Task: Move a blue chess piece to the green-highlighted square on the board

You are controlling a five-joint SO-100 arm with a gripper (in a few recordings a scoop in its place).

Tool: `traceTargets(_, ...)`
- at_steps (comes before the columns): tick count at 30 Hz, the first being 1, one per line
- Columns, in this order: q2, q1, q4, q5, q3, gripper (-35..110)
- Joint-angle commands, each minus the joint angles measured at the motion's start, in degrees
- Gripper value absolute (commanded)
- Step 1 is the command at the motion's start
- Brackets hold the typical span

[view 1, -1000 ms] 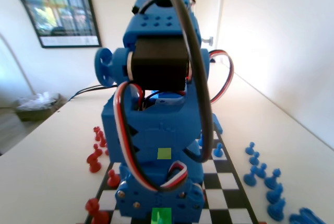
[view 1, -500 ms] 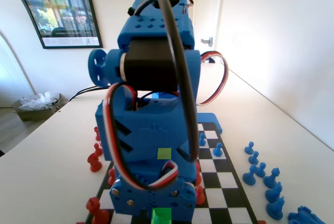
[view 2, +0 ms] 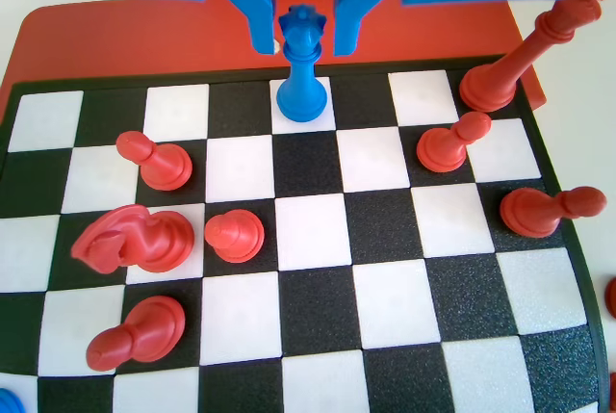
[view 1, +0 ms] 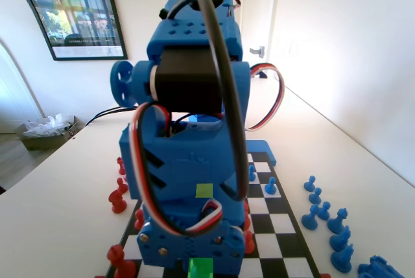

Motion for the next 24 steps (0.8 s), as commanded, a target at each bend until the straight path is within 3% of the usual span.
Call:
traceTargets(1,6.0,0.8,1.7,-0.8,0.1,10)
traceTargets(15,14.4,-0.1,6.2,4.0,-4.6,6)
traceTargets(24,26.6,-1.1,10.6,2.8,2.6,1)
